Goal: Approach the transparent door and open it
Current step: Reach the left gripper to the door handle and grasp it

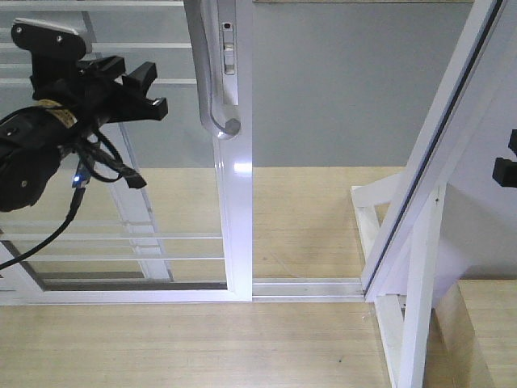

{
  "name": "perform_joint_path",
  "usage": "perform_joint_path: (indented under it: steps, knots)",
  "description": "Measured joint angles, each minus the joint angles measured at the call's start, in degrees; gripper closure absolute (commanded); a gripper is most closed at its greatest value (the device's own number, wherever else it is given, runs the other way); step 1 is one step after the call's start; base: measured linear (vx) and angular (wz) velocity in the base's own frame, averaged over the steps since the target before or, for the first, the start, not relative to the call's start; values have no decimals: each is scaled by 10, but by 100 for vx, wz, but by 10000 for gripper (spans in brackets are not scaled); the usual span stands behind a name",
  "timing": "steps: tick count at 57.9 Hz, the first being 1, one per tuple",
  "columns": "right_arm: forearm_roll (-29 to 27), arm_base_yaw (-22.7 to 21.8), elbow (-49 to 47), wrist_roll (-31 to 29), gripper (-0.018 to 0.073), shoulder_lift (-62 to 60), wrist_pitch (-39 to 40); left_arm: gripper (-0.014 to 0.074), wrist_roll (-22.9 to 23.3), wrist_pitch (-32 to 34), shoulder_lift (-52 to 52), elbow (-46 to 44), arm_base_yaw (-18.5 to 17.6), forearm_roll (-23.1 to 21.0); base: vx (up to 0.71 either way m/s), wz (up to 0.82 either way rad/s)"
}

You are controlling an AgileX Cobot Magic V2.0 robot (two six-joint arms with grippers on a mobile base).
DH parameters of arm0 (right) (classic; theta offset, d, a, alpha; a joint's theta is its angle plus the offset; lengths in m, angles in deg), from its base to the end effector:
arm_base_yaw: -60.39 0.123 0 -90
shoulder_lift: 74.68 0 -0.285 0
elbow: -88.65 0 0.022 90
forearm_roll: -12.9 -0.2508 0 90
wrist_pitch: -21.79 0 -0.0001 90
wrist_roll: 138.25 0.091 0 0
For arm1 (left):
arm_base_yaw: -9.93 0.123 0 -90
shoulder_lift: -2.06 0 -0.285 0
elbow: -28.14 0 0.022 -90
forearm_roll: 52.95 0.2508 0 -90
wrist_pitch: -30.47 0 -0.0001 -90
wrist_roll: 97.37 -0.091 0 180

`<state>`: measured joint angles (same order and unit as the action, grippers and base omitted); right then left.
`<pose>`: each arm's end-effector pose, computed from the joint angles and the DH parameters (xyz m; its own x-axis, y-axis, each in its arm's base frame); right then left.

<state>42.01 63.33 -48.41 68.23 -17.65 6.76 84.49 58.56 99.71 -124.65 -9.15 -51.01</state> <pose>0.1790 -0.0023 0.3047 -0.3948 -0.0513 -0.9173 0.0526 0.9955 -0.0783 0.3271 -0.1147 0.2693 -0.1125 0.0362 -0.9930 0.3415 0.9399 -0.0045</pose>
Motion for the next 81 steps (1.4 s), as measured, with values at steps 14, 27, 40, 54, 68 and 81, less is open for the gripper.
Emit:
perform_joint_path:
  steps: [14, 27, 40, 54, 68, 81]
  knots:
    - [-1, 0, 0, 0, 132, 0, -3, 176, 2, 4, 82, -114, -18, 14, 0, 0]
    - [-2, 0, 0, 0, 132, 0, -16, 176, 2, -5, 151, -211, -30, 15, 0, 0]
    - [-2, 0, 0, 0, 132, 0, -39, 176, 2, -4, 208, -268, -32, 15, 0, 0]
    - [-2, 0, 0, 0, 132, 0, -42, 176, 0, -3, 241, -285, -32, -3, 0, 0]
    - [-2, 0, 0, 0, 132, 0, -43, 176, -35, -9, 240, -285, -24, -26, 0, 0]
    - [-2, 0, 0, 0, 132, 0, -44, 176, -43, -102, 208, -287, -5, -42, 0, 0]
